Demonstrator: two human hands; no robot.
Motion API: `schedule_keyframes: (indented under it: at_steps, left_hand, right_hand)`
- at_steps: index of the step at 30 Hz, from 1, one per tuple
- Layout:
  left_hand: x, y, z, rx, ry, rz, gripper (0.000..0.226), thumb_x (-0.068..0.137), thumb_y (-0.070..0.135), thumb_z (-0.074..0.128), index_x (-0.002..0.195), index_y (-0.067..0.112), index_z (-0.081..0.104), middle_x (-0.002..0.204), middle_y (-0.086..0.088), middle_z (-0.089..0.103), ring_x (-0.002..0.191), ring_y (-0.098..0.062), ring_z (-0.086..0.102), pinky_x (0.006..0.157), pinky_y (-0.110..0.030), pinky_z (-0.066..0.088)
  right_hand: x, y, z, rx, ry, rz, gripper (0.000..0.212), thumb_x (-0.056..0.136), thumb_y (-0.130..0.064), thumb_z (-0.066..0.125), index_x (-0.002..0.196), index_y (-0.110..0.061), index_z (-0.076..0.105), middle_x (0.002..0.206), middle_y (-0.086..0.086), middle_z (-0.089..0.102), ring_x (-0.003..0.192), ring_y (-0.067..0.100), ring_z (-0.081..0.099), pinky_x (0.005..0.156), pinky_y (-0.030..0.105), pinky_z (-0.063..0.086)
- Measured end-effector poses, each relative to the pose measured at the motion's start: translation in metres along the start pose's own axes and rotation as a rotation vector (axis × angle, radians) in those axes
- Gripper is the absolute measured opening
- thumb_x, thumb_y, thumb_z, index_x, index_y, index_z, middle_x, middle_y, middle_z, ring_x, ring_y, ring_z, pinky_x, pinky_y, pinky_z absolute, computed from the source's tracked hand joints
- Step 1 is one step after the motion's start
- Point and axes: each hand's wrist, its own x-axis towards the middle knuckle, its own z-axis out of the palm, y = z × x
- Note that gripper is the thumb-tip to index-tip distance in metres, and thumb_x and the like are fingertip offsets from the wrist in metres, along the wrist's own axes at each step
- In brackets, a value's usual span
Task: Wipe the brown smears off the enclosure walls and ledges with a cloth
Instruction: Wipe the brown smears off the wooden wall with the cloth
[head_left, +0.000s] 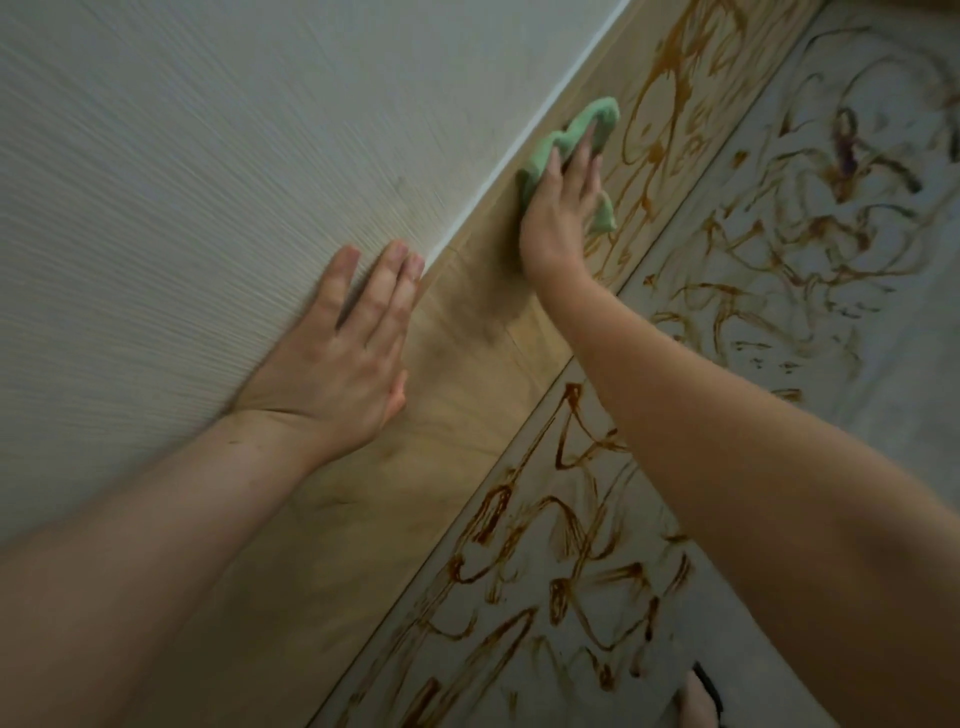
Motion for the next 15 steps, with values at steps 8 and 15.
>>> schedule_keyframes:
  at_steps: [8, 15]
  left_hand:
    - [0.001, -0.002, -0.007, -0.027, 0.028, -0.014, 0.072, 0.104, 0.035, 0.023, 0.151, -0.021, 0.024, 0.166, -0.036, 0.004, 0.155, -0.049, 0.010, 0.122, -0.067, -0.006]
    - [0.007, 0.001, -0.036, -0.017, -0.204, -0.027, 0.075, 0.102, 0.046, 0.028, 0.159, -0.003, 0.027, 0.169, -0.026, -0.003, 0.156, -0.043, 0.002, 0.121, -0.065, -0.015]
  right_hand:
    - [-0.022, 0.014, -0.004, 0.067, -0.147, 0.366, 0.058, 0.109, -0.056, 0.013, 0.162, -0.045, -0.009, 0.173, -0.003, -0.011, 0.159, 0.033, -0.002, 0.122, 0.071, 0.006]
    - [-0.020, -0.012, -0.016, 0.045, -0.211, 0.237, 0.061, 0.107, -0.060, 0.018, 0.157, -0.052, -0.016, 0.172, -0.001, -0.014, 0.158, 0.038, 0.003, 0.122, 0.070, 0.007]
